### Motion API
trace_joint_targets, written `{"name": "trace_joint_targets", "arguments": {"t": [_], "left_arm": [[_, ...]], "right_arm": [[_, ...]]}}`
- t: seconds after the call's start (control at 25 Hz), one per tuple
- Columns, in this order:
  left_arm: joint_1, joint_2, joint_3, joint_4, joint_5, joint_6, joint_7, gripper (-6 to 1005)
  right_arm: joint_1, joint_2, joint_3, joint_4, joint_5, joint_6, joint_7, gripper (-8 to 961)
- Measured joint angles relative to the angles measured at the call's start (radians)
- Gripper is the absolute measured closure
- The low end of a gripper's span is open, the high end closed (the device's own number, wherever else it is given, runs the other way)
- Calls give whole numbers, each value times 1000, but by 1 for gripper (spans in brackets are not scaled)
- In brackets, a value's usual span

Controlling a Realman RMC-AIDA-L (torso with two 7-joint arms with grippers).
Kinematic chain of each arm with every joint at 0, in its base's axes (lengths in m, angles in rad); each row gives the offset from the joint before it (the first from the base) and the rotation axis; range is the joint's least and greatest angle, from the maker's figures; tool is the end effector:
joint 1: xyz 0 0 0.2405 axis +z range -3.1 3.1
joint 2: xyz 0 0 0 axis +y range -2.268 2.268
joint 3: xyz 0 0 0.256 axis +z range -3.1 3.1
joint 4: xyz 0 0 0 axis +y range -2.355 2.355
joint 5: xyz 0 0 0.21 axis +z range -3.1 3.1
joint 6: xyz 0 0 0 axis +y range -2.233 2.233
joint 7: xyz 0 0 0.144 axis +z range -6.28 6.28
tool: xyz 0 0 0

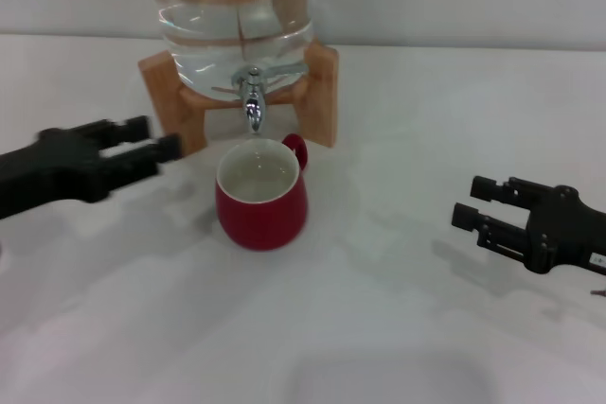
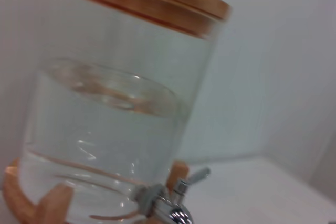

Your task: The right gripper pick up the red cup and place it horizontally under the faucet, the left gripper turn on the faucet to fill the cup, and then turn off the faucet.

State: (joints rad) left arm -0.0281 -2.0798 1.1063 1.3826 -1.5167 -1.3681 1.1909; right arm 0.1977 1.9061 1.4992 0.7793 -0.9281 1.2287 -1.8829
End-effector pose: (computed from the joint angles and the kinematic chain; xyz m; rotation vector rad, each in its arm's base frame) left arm -0.2510 0.2789 0.0716 -2.3835 -0.9106 -0.7587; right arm 0.2684 0.2894 -0.0039 -2.5133 0.6606 0.9555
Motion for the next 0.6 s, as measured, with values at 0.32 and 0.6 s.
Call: {"name": "trace_joint_targets", "arguments": {"t": [0.32, 0.6], "left_arm": [[-177, 16, -356, -549, -37, -140, 270, 363], [-219, 28, -403, -634, -29, -114, 307, 363]], "right_arm": [[0, 8, 11, -12, 7, 8, -56, 417], [1, 27, 55, -54, 3, 39, -71, 417]]}}
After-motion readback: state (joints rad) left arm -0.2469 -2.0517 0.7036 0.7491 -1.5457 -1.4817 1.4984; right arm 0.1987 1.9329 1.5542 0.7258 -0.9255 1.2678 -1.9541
